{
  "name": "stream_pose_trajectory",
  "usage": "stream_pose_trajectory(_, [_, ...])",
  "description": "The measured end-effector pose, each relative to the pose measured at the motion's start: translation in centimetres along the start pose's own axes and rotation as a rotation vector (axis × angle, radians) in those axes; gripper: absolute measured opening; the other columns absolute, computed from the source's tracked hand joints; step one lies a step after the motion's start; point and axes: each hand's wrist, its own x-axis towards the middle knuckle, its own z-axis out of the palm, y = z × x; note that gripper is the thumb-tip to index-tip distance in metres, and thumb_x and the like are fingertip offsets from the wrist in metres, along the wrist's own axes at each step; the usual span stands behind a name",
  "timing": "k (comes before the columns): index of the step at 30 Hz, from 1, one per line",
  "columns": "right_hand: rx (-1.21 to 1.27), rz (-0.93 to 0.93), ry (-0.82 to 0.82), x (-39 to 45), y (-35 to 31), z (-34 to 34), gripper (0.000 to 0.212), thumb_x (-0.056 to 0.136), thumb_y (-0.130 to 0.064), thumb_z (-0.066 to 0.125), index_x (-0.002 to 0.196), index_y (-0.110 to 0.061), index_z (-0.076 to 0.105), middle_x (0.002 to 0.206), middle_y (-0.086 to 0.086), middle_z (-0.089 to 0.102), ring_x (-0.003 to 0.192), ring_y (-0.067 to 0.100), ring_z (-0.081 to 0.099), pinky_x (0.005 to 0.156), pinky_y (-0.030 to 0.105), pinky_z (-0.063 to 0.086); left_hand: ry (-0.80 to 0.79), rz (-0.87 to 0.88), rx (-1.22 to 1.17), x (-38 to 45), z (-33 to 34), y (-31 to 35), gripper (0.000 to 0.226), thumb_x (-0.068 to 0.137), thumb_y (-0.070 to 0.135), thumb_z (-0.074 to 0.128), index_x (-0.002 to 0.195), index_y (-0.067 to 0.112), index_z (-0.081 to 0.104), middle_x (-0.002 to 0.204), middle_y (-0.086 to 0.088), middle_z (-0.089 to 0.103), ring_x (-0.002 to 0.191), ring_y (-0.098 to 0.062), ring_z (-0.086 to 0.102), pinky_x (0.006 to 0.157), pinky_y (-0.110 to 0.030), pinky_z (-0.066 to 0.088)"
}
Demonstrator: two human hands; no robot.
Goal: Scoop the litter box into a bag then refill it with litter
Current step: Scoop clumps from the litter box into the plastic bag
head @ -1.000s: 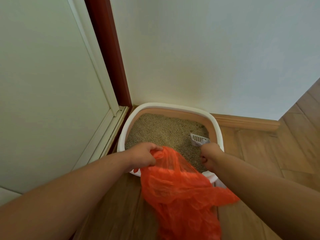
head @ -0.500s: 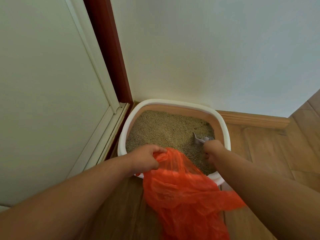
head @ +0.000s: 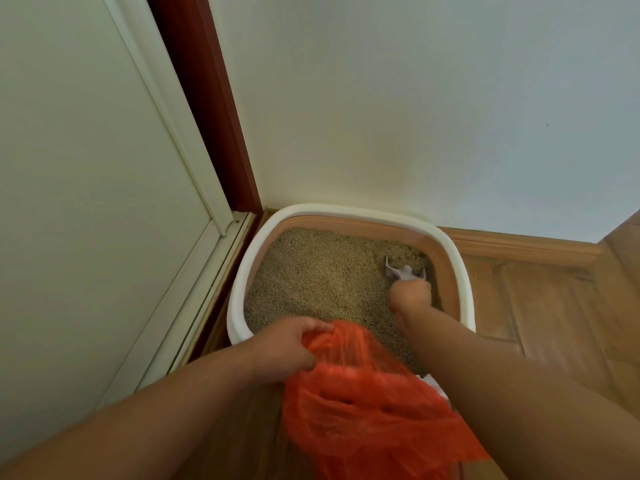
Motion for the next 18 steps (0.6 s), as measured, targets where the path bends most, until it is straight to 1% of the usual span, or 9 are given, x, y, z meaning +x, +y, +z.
stream_pose_trajectory(2, [0.047,0.032,0.062,-0.2,-0.6,1.4,0.049,0.099,-0.014,0.053,0.141,0.005,0.037,0.129,0.021,0.058,0.108,0.033,0.059,0.089,0.042,0.052,0.003,0.009,-0.013,0.1,0.0,-0.2,0.071,0.081,-0.004,0.068,0.140,0.035,0.061,0.124,0.011,0.067,0.099,-0.005,0.071,0.079,-0.021,0.059])
stream_pose_trajectory(3, [0.071,0.038,0.084,-0.4,-1.0,2.0,0.052,0.100,-0.015,0.052,0.144,0.005,0.032,0.134,0.020,0.054,0.117,0.036,0.057,0.097,0.044,0.050,0.004,0.005,-0.039,0.1,0.0,-0.3,0.070,0.081,-0.005,0.067,0.139,0.033,0.062,0.123,0.012,0.068,0.098,-0.004,0.072,0.079,-0.021,0.059])
stream_pose_trajectory(4, [0.077,0.040,0.103,-0.6,-1.3,2.6,0.054,0.100,-0.015,0.052,0.145,0.005,0.029,0.136,0.019,0.052,0.122,0.037,0.055,0.101,0.045,0.049,0.006,0.005,-0.061,0.0,0.0,-0.4,0.070,0.081,-0.007,0.066,0.139,0.033,0.062,0.121,0.012,0.068,0.097,-0.004,0.072,0.079,-0.021,0.059])
stream_pose_trajectory(6, [0.050,0.030,0.161,-0.6,-1.6,3.4,0.058,0.097,-0.012,0.058,0.143,0.006,0.029,0.138,0.022,0.051,0.124,0.038,0.055,0.099,0.043,0.049,0.017,0.000,-0.088,-0.1,0.0,-0.6,0.071,0.080,-0.009,0.065,0.138,0.032,0.063,0.121,0.011,0.070,0.097,-0.005,0.074,0.081,-0.025,0.061])
stream_pose_trajectory(7, [0.031,0.036,0.185,-0.5,-1.5,3.6,0.058,0.096,-0.010,0.060,0.142,0.007,0.030,0.138,0.024,0.052,0.124,0.038,0.056,0.097,0.042,0.048,0.021,-0.005,-0.098,-0.2,0.0,-0.6,0.071,0.080,-0.011,0.064,0.137,0.030,0.064,0.120,0.009,0.071,0.094,-0.004,0.074,0.079,-0.025,0.061])
stream_pose_trajectory(9, [0.003,0.043,0.209,-0.5,-1.4,3.8,0.054,0.097,-0.008,0.058,0.141,0.007,0.031,0.138,0.024,0.053,0.124,0.038,0.057,0.094,0.041,0.049,0.021,-0.009,-0.110,-0.4,0.0,-0.6,0.068,0.081,-0.015,0.062,0.135,0.027,0.064,0.117,0.007,0.072,0.081,0.001,0.073,0.068,-0.019,0.057])
stream_pose_trajectory(11, [-0.035,0.026,0.211,-0.5,-0.8,3.9,0.048,0.099,-0.009,0.054,0.139,0.007,0.032,0.136,0.024,0.053,0.122,0.038,0.058,0.091,0.042,0.049,0.011,-0.007,-0.124,-0.6,0.1,-0.5,0.068,0.081,-0.017,0.059,0.134,0.024,0.064,0.114,0.006,0.073,0.074,0.005,0.071,0.063,-0.014,0.052])
stream_pose_trajectory(14, [-0.080,-0.025,0.205,-0.5,0.3,3.6,0.043,0.102,-0.011,0.050,0.136,0.008,0.033,0.133,0.026,0.055,0.119,0.039,0.059,0.088,0.039,0.049,0.016,-0.019,-0.132,-0.6,-0.1,-0.7,0.068,0.081,-0.017,0.059,0.133,0.025,0.064,0.112,0.008,0.074,0.078,0.004,0.072,0.065,-0.015,0.053])
stream_pose_trajectory(18, [-0.050,-0.094,0.196,-0.4,1.9,2.8,0.038,0.101,-0.011,0.051,0.133,0.005,0.038,0.127,0.026,0.058,0.112,0.041,0.060,0.083,0.038,0.048,0.041,-0.015,-0.115,-0.3,-0.1,-1.0,0.070,0.079,-0.014,0.062,0.136,0.025,0.065,0.113,0.010,0.075,0.093,-0.004,0.075,0.076,-0.021,0.059])
